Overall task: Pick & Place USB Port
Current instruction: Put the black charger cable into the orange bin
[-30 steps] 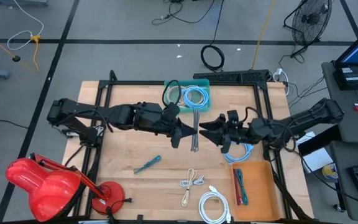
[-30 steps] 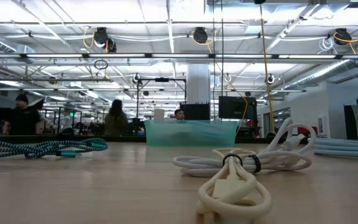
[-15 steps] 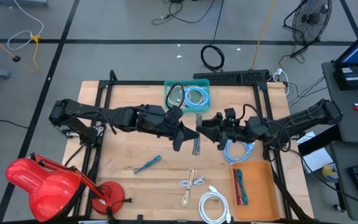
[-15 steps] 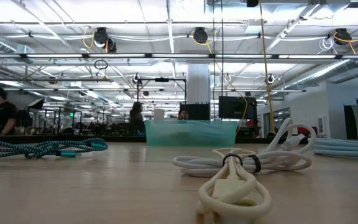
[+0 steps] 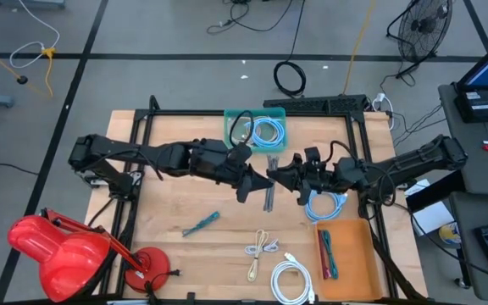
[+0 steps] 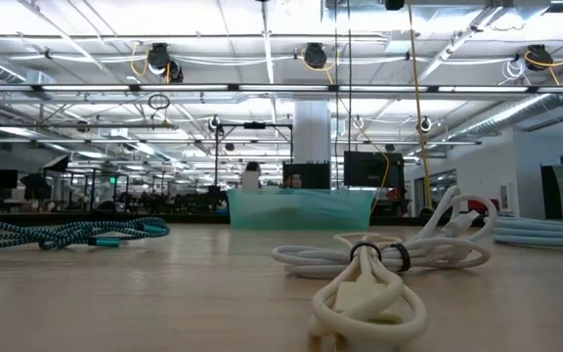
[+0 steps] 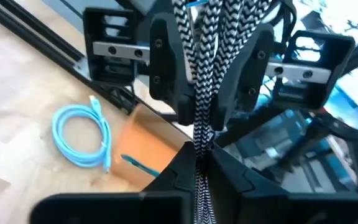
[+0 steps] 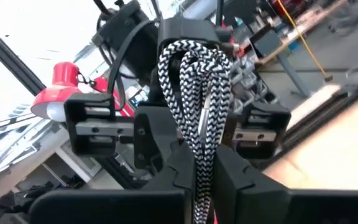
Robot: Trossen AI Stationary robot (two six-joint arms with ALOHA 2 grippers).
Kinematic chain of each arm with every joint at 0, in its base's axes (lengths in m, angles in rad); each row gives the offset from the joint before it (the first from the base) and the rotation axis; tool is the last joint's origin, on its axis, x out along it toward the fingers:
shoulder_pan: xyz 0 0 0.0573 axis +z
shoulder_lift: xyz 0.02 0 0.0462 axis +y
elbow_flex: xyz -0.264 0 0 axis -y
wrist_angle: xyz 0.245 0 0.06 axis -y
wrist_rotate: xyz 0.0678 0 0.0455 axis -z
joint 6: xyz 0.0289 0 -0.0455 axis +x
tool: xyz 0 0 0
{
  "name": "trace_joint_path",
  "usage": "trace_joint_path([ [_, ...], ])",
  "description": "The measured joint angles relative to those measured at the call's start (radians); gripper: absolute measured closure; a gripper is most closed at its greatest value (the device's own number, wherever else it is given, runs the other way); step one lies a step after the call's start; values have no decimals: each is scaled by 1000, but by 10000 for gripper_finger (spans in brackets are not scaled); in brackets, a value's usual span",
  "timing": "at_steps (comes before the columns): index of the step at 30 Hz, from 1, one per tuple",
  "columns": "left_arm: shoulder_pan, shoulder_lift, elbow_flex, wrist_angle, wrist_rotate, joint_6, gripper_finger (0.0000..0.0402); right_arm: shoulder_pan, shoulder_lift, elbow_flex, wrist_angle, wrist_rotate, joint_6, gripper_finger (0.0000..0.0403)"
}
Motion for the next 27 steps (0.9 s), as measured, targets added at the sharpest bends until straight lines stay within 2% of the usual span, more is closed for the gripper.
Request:
trace_joint_path([
  [4,12,-20,0,-104,56,-68,324,11,-53,1,-221,69,161,391],
  [8,6,-54,1,-262,-20,-75,306,57,-115,33,-570,158,346,391],
  [12,4,-61,0,-407,-101,-87,303,108,-144,114,-989,118,599,391],
  [16,-1,-71,1,-462,-132,-101,302,251,-130,161,-1327,29,852,391],
  [20,-10,-66,0,-475,-140,-83,301,443,-103,162,-1493,-1,1129,391],
  [27,-14,-67,0,-476,-163,-73,301,715,-10,149,-1551,-5,1537,391],
])
